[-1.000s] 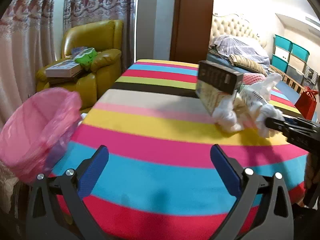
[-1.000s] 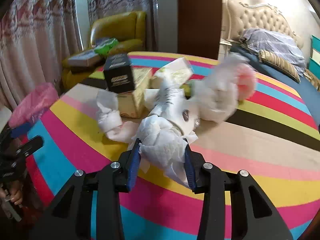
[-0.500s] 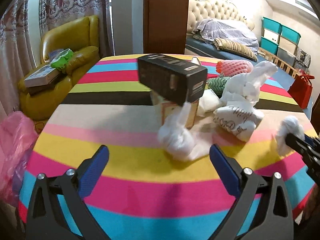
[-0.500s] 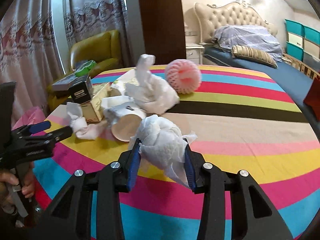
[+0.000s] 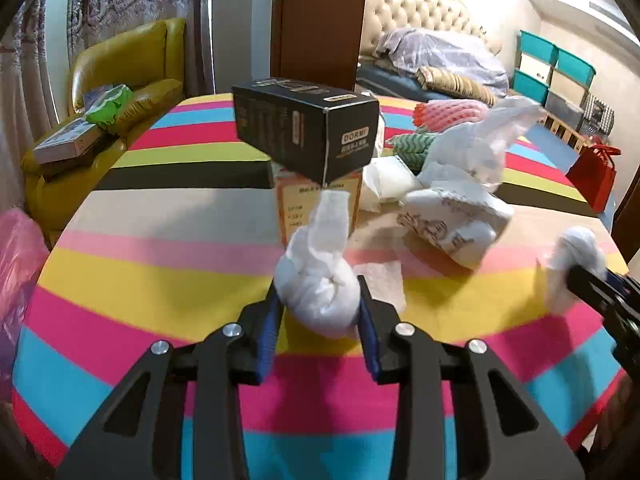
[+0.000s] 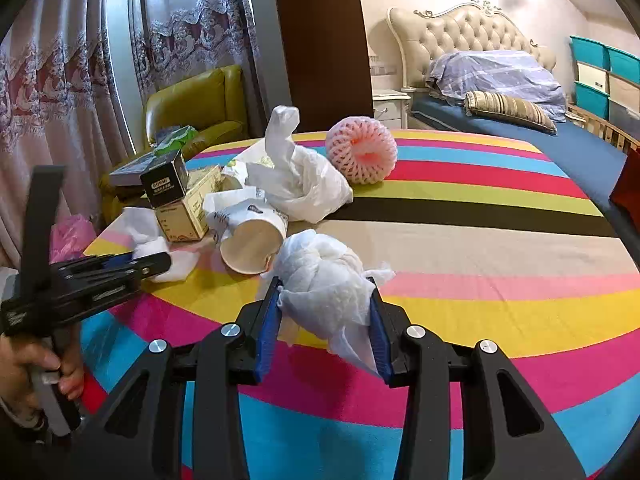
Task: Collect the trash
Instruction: 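Grasp a crumpled white tissue with the right tool while the left grasps another tissue, then carry both tissues to the pink bin and open the tools over it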
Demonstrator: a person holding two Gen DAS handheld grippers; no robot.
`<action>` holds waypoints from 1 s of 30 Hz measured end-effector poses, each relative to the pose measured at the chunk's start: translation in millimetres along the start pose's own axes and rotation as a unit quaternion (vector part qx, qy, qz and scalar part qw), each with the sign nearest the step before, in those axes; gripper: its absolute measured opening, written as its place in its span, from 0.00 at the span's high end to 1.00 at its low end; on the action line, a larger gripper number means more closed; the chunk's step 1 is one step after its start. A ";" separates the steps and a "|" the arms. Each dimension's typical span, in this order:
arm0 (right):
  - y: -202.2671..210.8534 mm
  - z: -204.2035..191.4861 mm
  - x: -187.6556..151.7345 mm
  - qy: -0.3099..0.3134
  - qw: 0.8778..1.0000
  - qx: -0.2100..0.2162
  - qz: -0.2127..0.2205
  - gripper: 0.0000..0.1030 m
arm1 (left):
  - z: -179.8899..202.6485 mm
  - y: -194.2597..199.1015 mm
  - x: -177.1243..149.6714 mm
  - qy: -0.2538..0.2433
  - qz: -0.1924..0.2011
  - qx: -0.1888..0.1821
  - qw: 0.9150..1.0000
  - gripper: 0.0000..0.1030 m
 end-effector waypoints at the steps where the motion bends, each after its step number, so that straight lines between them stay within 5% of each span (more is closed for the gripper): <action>1: -0.2 -1.1 0.6 0.001 1.000 0.001 0.001 0.62 | -0.2 3.1 -3.2 0.000 0.002 -0.003 1.000 0.67; 16: 2.8 -39.2 0.5 0.058 0.998 0.017 0.010 0.62 | -7.6 62.7 -22.5 -0.018 0.096 -0.020 0.995 0.66; 30: 14.9 -83.3 -1.8 0.142 0.988 0.036 0.038 0.62 | -24.2 91.0 -33.1 0.002 0.142 -0.026 0.990 0.64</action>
Point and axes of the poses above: each gripper's, at about its wrist camera, not at the fingertips, and y roughly against the way its jaws point, z to its right, x to its top, the point moved 10 cm from there along -y, roughly the way its jaws point, and after that the axes turned 5 degrees about x, right-handed, at the moved point
